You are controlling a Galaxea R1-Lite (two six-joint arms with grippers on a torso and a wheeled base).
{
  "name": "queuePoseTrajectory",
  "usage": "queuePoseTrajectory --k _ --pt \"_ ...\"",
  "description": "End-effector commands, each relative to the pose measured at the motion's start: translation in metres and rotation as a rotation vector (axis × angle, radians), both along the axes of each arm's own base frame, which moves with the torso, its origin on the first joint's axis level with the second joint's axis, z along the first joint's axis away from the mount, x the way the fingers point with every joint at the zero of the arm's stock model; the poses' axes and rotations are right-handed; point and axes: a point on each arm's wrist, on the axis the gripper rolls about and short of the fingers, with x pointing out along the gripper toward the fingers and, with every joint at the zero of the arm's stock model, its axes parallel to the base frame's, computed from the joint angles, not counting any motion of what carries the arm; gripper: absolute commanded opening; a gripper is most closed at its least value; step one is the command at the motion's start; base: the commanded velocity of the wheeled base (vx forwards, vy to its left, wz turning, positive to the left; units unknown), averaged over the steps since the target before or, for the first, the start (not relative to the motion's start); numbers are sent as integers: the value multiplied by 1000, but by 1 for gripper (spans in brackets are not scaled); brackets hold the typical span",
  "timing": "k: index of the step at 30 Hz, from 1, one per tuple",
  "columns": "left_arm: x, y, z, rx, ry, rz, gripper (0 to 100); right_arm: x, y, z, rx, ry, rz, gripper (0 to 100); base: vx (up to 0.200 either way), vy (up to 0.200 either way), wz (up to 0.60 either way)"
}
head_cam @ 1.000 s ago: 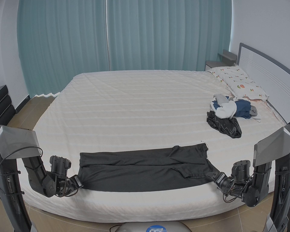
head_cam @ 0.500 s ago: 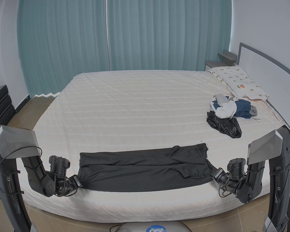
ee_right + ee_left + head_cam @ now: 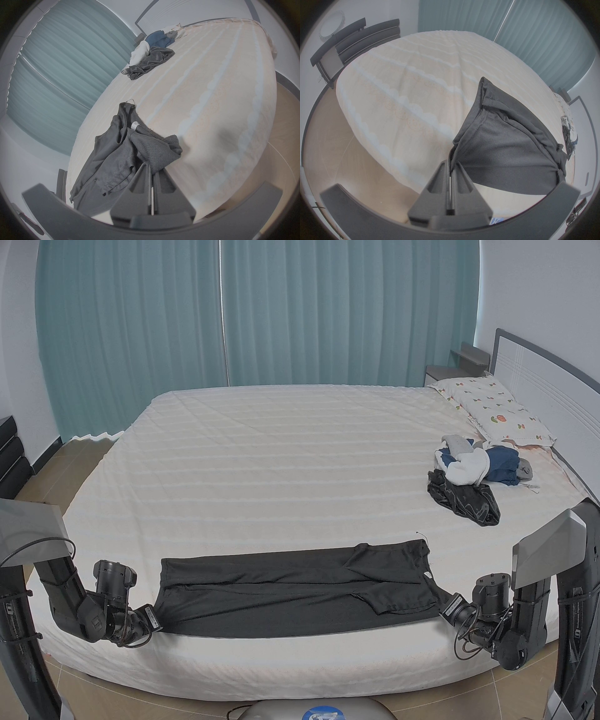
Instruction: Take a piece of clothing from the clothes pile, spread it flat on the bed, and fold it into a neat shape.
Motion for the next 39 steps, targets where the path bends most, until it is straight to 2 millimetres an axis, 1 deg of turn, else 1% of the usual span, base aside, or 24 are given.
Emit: queuePoseTrajectory --k 1,4,7,8,9,12,16,19,22,23,24,25,27,30,34,35,36,37,38,39 --pt "2 2 9 4 -24 3 0 -5 1 1 -1 13 11 0 0 0 0" --pt "2 4 7 4 -19 9 0 -6 1 -2 -6 28 15 0 0 0 0" --pt "2 5 5 9 -11 4 0 -16 5 -4 -22 65 51 0 0 0 0" --pt "2 5 5 9 -11 4 0 -16 5 -4 -22 65 51 100 0 0 0" --pt "2 6 5 13 -8 1 100 -17 6 -5 -21 68 58 100 0 0 0" --pt "2 6 5 13 -8 1 100 -17 5 -3 -27 63 61 100 0 0 0" --pt "4 11 13 14 -42 19 100 -19 -4 5 -54 42 52 100 0 0 0" --pt "13 24 34 8 -113 59 100 -19 -15 17 -78 13 33 100 0 0 0" --pt "21 29 43 2 -120 76 100 -23 -17 19 -93 21 36 100 0 0 0" --pt "28 32 51 -15 -127 78 100 -26 -18 19 -103 30 43 100 0 0 0" --pt "28 32 51 -15 -127 78 100 -26 -18 19 -103 30 43 100 0 0 0" --pt "33 34 58 -37 -116 71 100 -28 -16 18 -99 36 61 100 0 0 0" --pt "33 35 60 -41 -81 68 100 -28 -14 14 -84 48 85 100 0 0 0" --pt "34 37 60 -34 -38 58 100 -27 -16 12 -89 53 74 100 0 0 0" --pt "49 40 69 -63 -93 43 100 -24 -22 20 -86 13 51 100 0 0 0" --pt "49 40 69 -63 -93 43 100 -24 -22 20 -86 13 51 100 0 0 0" --pt "58 38 70 -105 -110 15 100 -22 -24 26 -81 -15 38 100 0 0 0" --pt "59 38 70 -107 -111 11 100 -22 -25 26 -81 -14 37 100 0 0 0" --pt "71 28 60 -141 -101 -17 100 -21 -27 32 -77 -41 25 100 0 0 0" --pt "72 27 59 -142 -101 -17 100 -20 -27 33 -76 -44 23 100 0 0 0"
